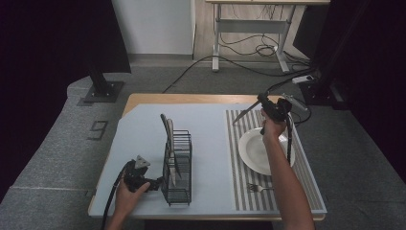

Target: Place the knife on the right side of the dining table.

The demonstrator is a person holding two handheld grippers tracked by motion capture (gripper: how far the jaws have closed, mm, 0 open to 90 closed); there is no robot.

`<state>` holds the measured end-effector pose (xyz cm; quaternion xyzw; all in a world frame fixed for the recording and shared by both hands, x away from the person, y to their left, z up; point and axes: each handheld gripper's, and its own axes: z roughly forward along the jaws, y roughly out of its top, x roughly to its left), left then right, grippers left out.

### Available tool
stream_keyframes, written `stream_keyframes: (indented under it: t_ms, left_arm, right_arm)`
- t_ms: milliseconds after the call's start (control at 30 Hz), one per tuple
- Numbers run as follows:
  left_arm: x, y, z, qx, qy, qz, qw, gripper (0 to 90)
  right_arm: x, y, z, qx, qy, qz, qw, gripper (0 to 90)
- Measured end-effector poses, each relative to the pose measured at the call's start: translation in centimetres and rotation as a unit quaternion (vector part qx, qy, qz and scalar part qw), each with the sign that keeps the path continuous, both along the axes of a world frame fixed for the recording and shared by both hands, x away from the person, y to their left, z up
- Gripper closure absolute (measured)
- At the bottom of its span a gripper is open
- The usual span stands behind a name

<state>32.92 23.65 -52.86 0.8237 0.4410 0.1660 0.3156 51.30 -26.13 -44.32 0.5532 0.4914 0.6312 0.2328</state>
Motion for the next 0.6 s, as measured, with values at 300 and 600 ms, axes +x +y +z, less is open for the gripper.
stream_keyframes:
  t_ms: [300, 600]
  left_arm:
    - [0.0, 0.0, 0.0, 0.0, 0.0, 0.0, 1.0, 0.9]
    - [0.0, 0.0, 0.0, 0.0, 0.0, 0.0, 1.0, 0.9]
  right_arm:
    - [0.2, -0.7, -0.3, 0.011, 0.009, -0.007, 0.9999, 83.5]
    - [0.3, -1.3, -0.5, 0.018, 0.012, -0.012, 0.9997, 83.4]
